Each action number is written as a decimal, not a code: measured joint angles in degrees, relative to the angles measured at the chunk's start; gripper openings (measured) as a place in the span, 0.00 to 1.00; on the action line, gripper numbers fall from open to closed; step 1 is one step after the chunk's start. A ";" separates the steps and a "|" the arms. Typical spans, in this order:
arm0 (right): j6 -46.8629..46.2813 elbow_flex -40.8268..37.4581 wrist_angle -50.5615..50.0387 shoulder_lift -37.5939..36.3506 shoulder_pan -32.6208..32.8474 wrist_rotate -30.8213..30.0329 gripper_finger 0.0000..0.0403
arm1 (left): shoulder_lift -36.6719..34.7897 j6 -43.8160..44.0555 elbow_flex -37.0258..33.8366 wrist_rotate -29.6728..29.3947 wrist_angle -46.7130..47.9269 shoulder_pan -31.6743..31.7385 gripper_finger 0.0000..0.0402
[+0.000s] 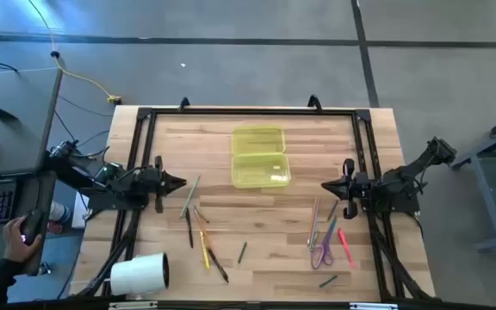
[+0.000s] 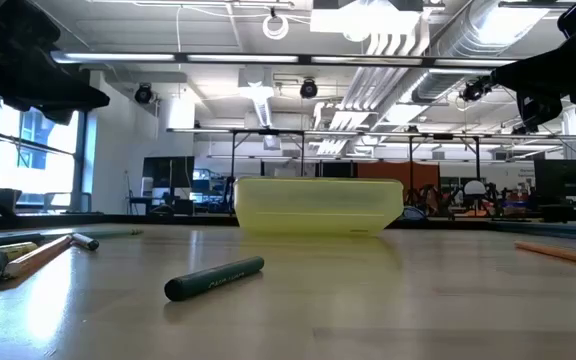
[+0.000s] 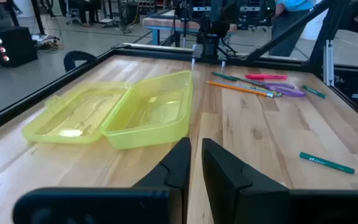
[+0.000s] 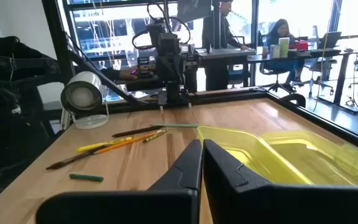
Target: Pick & place school supplies into a supply box
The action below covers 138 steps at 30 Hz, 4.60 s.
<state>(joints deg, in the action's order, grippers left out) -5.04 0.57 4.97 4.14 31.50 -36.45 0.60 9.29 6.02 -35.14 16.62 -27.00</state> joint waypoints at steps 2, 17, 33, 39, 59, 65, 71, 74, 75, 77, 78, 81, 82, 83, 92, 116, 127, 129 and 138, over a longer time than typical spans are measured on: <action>0.00 0.00 0.00 0.01 0.00 0.00 0.00 | 0.01 0.00 0.00 0.00 0.00 -0.01 0.18; 0.00 0.01 0.00 0.02 0.01 0.00 0.00 | 0.00 0.01 0.00 0.00 0.00 -0.02 0.18; 0.00 -0.01 0.00 0.01 0.01 0.00 0.00 | 0.01 0.00 0.00 0.00 0.01 -0.01 0.18; 0.00 0.00 0.00 0.02 0.00 0.00 0.00 | 0.00 -0.01 0.00 0.00 0.01 -0.02 0.18; -0.01 0.00 0.00 0.02 0.00 0.00 0.00 | 0.01 0.00 0.00 0.00 0.01 -0.01 0.18; 0.00 -0.01 0.00 0.02 0.01 0.00 0.00 | 0.01 0.01 0.00 0.00 0.00 -0.02 0.18; 0.00 -0.01 0.00 0.02 0.00 0.00 0.00 | 0.01 -0.01 0.00 0.00 0.00 -0.01 0.18; 0.00 -0.01 0.00 0.01 0.01 0.00 0.00 | 0.00 0.01 0.00 0.00 0.02 0.00 0.18; 0.00 -0.01 0.00 0.02 -0.01 0.00 0.00 | 0.00 0.01 0.00 0.00 0.00 -0.01 0.18; 0.00 0.00 0.00 0.00 0.01 0.00 0.00 | 0.00 0.00 0.00 0.00 0.00 -0.01 0.18; 0.00 0.01 0.00 0.00 0.01 0.00 0.00 | 0.02 0.01 0.00 0.00 0.01 -0.02 0.18; 0.00 -0.01 0.00 0.00 -0.01 0.00 0.00 | 0.00 -0.01 0.00 0.00 0.00 -0.02 0.18; 0.00 -0.01 0.00 0.00 0.01 0.00 0.00 | 0.00 -0.01 0.00 0.00 0.02 -0.02 0.18; 0.00 -0.01 0.00 0.02 0.01 0.00 0.00 | 0.00 -0.01 0.00 0.00 0.00 0.00 0.18; 0.00 -0.01 0.00 0.02 0.01 0.00 0.00 | 0.00 0.00 0.00 0.00 0.01 -0.01 0.18; 0.00 -0.01 0.00 0.00 -0.01 0.00 0.00 | 0.00 -1.92 0.00 -1.22 0.01 -0.02 0.18; 0.03 0.00 0.00 0.01 0.01 0.00 0.00 | 0.02 -1.58 -0.12 -0.87 -1.31 -0.01 0.18; 0.02 -0.01 0.00 0.01 -0.01 0.00 0.00 | 0.01 -1.60 -0.34 -1.82 -3.57 0.00 0.18; 2.21 0.00 3.94 0.00 0.01 -0.61 0.00 | 0.00 -18.81 -0.25 -15.90 -23.16 -0.01 0.18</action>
<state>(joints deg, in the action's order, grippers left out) -2.83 0.56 8.91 4.14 31.51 -37.05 0.60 -9.52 5.77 -51.03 -6.53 -27.02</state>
